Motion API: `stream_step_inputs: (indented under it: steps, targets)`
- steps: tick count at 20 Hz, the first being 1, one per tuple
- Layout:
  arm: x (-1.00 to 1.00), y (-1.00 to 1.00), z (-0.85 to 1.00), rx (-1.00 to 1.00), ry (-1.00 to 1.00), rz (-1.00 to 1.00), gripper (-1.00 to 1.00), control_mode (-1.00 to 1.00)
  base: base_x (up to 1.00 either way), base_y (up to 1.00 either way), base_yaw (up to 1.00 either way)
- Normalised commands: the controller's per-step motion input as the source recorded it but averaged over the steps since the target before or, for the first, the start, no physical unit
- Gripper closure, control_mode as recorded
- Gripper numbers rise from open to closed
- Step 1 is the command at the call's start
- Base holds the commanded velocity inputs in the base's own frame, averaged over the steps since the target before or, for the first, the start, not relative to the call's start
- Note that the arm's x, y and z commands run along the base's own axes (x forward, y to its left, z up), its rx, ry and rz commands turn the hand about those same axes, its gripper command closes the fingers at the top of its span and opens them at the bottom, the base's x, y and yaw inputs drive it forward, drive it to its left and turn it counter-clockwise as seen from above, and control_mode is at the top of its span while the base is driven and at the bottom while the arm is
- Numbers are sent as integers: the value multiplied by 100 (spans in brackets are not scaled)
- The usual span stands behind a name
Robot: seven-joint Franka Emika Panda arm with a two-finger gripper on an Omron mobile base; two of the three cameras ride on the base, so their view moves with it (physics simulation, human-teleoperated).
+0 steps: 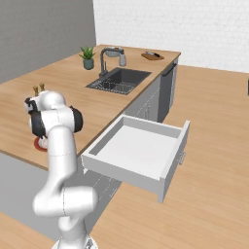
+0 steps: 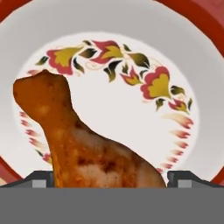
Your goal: Pick up the knife from the drawer and place it on the cutting board. Then place the meat from the plate to the cutting board.
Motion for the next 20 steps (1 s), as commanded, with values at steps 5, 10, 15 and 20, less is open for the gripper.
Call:
stream_step_inputs:
  steps: [5,10,15,20]
  targets:
    - [-36,-31,30,0,-16,-8,100,-100,0,0,0]
    - [-59,-71,70,19,-38,-21,100,-100,0,0,0]
    - [-66,-87,92,28,-22,-22,100,-100,0,0,0]
    - [-57,-92,79,12,-12,-35,100,-100,0,0,0]
